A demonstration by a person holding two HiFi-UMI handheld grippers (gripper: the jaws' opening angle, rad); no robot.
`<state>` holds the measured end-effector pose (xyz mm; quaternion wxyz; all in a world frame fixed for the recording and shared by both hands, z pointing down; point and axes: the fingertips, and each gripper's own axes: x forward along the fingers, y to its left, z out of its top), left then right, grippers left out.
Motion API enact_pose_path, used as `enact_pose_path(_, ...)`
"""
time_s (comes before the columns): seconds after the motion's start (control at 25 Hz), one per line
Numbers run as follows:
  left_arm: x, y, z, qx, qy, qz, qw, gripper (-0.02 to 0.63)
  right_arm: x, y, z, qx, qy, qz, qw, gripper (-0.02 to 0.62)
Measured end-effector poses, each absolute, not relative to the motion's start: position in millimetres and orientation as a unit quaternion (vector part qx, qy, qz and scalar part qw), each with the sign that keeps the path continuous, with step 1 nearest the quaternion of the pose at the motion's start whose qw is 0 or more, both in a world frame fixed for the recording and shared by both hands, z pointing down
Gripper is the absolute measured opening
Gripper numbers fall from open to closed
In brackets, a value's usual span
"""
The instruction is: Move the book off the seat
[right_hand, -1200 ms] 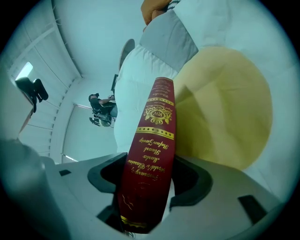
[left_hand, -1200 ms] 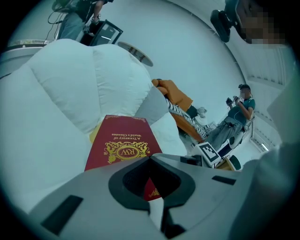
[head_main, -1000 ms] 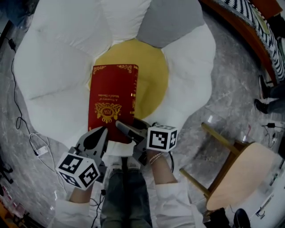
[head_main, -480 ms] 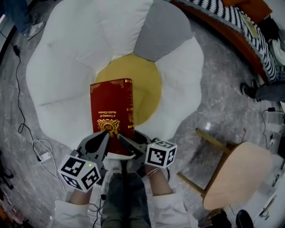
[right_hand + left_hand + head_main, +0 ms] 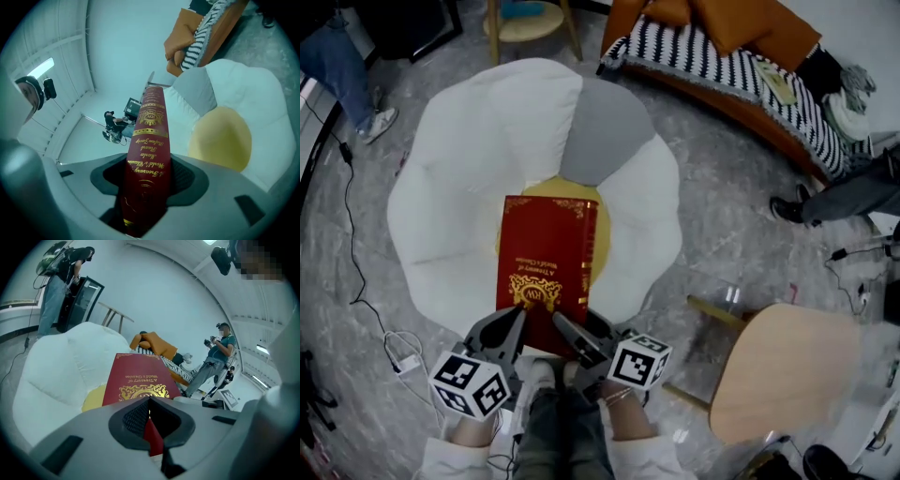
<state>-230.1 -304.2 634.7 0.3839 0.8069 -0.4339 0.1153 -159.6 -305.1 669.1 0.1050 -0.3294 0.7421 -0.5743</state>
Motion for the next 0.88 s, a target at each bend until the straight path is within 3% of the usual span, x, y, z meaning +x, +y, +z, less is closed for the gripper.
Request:
enact_pose_path(0.64, -221.4, -298.6, 420.6, 0.848, -0.405, 0.086, 0.33, 0.006, -128.3, -281.2, 437.9, -0.364, 0.747, -0.513, 0.214, 0.244)
enact_pose_path(0.88, -199.7, -285.9, 366.3, 0.873, -0.37, 0.088, 0.306, 0.006, -118.1, -268.5, 391.0, -0.375, 0.757, -0.492, 0.211, 0.244)
